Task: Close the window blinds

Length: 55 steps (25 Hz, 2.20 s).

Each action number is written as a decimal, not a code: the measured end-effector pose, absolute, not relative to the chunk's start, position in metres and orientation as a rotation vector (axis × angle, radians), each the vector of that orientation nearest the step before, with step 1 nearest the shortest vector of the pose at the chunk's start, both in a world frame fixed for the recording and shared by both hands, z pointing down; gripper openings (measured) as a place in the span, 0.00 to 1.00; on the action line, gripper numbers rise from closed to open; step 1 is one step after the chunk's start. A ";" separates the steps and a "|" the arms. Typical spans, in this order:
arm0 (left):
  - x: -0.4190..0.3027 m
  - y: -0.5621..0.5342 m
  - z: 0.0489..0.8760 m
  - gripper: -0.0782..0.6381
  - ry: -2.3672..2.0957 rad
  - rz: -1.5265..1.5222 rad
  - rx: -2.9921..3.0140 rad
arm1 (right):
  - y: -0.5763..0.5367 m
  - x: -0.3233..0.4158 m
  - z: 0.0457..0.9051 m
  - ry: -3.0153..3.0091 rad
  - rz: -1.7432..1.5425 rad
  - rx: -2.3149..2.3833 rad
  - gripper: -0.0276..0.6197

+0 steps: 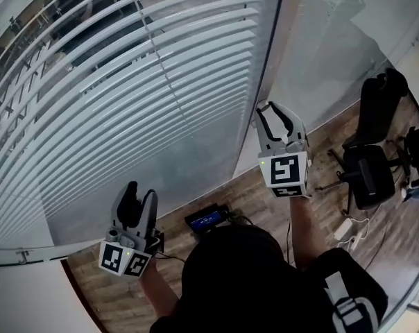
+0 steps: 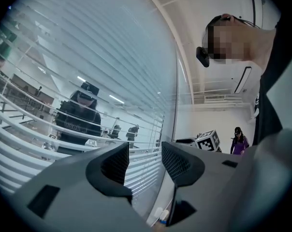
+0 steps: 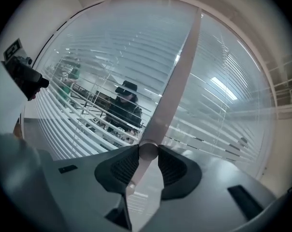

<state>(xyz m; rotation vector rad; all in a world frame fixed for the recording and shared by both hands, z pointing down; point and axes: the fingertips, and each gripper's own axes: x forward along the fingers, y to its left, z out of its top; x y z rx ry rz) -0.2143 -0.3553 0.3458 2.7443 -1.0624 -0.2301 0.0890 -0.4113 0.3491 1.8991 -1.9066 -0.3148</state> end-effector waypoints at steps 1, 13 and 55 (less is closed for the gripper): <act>-0.213 -0.357 0.340 0.40 -1.063 -0.225 2.744 | -0.413 0.090 0.345 -1.920 -0.296 1.904 0.23; -0.206 -0.361 0.319 0.40 -1.051 -0.222 2.756 | -0.412 0.103 0.331 -2.374 0.400 2.085 0.23; -0.211 -0.357 0.310 0.40 -1.076 -0.223 2.737 | -0.417 0.105 0.316 -2.619 0.801 2.104 0.24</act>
